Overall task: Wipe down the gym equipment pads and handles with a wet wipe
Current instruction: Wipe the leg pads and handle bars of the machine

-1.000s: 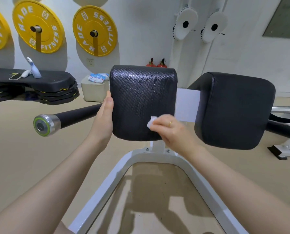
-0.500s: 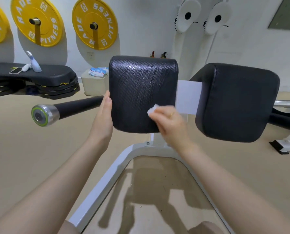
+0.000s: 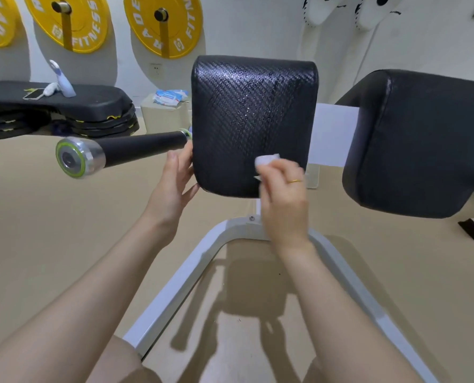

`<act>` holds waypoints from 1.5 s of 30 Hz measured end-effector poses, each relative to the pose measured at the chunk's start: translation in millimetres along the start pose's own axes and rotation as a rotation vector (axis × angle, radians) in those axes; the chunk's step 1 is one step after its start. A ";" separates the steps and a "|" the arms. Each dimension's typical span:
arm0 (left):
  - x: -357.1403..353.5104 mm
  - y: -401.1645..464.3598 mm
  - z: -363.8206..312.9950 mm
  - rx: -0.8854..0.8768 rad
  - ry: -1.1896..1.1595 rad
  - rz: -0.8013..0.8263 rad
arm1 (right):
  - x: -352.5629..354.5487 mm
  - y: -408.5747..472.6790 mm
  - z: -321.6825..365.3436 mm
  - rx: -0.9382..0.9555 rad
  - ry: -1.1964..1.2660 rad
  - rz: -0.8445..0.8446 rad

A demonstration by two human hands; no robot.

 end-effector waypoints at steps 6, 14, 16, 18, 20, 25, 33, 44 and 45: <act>-5.6 -0.7 2.6 -0.059 -0.004 -0.040 | -36.4 -19.6 14.7 0.125 -0.147 0.230; 11.2 -3.6 -2.7 -0.021 -0.004 0.075 | -17.6 -5.5 38.5 0.088 0.232 0.312; 5.7 -8.1 -15.1 0.020 0.131 -0.007 | 11.1 19.3 41.6 -0.273 0.579 0.423; -5.0 -18.5 -32.2 0.075 0.250 -0.166 | 32.8 38.6 48.8 -0.636 0.837 0.531; -16.1 -29.2 -57.7 0.146 0.140 -0.225 | 49.4 53.0 59.0 -0.847 0.940 0.582; -16.8 -42.3 -134.7 0.319 -0.155 -0.081 | 77.7 93.5 99.6 -1.131 1.102 0.672; 11.7 -41.3 -230.2 0.437 -0.073 -0.082 | 108.6 164.0 161.8 -1.183 1.152 0.880; 57.2 -29.8 -262.8 0.456 0.016 -0.020 | 98.8 206.1 180.1 -0.756 0.854 1.208; 56.5 -25.5 -262.4 0.469 0.014 -0.037 | 97.7 208.7 179.2 -0.733 0.884 1.200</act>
Point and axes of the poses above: each hand's wrist, its own y-axis towards the middle knuckle, its own x-axis out of the back of the hand, z = x × y, the point moved 1 cm from there along y, towards the middle knuckle, and after that the axes turned 14 degrees about z, right-handed, at the moved point
